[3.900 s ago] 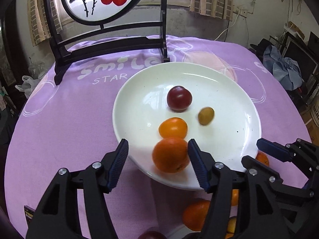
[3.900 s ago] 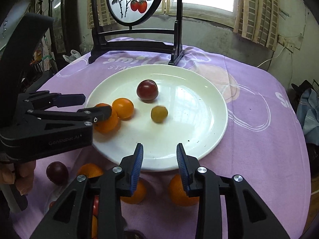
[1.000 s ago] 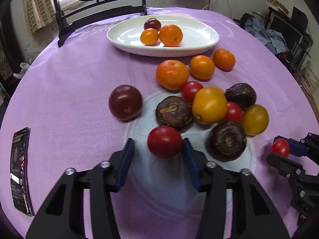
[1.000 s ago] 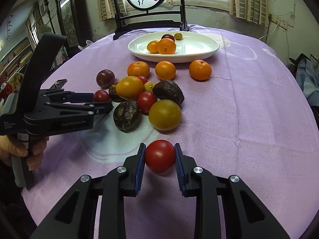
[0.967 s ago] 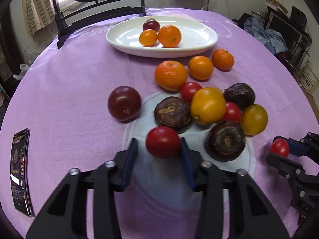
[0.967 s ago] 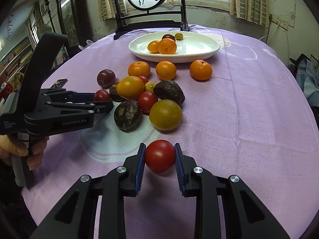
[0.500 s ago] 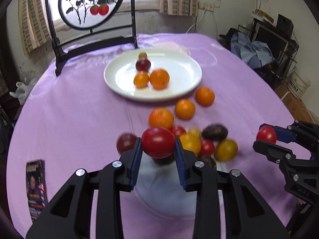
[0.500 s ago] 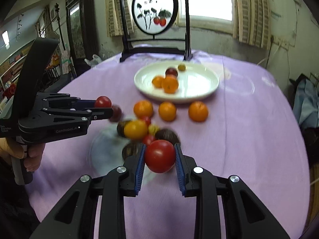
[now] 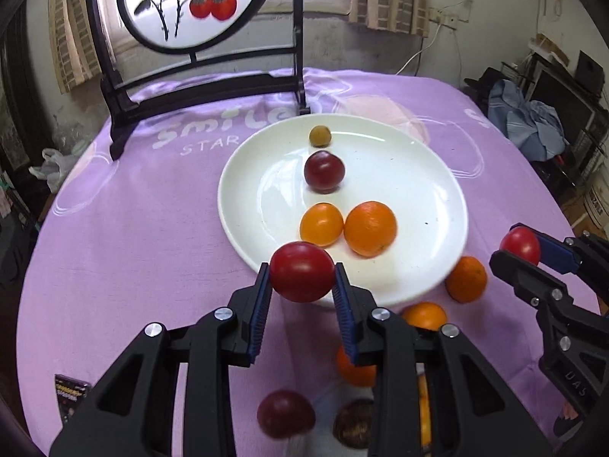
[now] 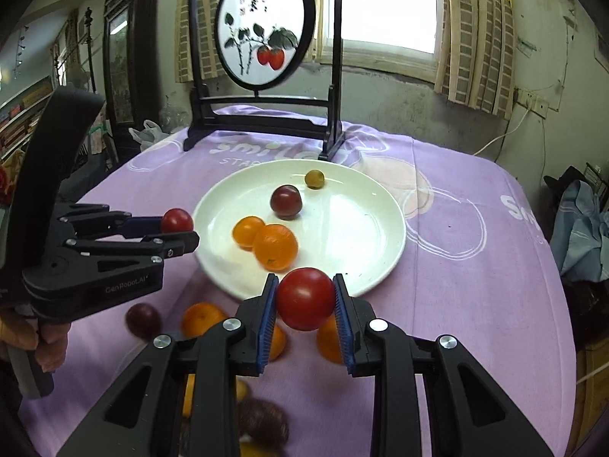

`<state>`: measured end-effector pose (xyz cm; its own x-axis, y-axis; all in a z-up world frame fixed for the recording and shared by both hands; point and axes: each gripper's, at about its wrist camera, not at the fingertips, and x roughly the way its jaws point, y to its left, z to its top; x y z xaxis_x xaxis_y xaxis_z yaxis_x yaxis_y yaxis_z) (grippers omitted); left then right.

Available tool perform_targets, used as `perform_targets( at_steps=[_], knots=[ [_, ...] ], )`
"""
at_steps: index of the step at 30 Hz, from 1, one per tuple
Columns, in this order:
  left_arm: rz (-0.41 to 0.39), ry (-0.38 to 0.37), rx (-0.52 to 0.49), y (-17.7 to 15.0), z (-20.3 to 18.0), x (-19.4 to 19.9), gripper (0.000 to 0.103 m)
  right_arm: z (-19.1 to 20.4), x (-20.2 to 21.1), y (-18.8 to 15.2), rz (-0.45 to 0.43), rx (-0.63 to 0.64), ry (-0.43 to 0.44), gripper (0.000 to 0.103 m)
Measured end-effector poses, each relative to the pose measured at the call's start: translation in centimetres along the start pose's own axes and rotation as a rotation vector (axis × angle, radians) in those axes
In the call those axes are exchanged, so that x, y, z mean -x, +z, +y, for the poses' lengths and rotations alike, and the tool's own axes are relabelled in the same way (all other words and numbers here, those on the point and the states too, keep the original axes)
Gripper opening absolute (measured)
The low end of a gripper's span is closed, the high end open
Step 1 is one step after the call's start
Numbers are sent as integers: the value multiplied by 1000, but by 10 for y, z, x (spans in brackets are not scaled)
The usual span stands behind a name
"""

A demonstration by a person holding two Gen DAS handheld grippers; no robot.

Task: Organize fruits
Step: 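Place the red tomato on the plate with the right gripper while the left places another red tomato, then grasp the yellow-green tomato with the right gripper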

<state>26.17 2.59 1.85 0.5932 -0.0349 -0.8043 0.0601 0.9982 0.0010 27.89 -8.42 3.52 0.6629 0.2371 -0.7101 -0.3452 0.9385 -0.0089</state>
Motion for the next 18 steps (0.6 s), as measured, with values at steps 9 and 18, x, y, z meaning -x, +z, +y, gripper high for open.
perform_targets(
  at_steps=[9,18],
  knots=[
    [34,33,10,12,2,-36,44,3,-49,1,80,4,3,35],
    [-22,24,14,-3,3,-9,71,-8,-25,-16,76,-37,4,40]
  ],
)
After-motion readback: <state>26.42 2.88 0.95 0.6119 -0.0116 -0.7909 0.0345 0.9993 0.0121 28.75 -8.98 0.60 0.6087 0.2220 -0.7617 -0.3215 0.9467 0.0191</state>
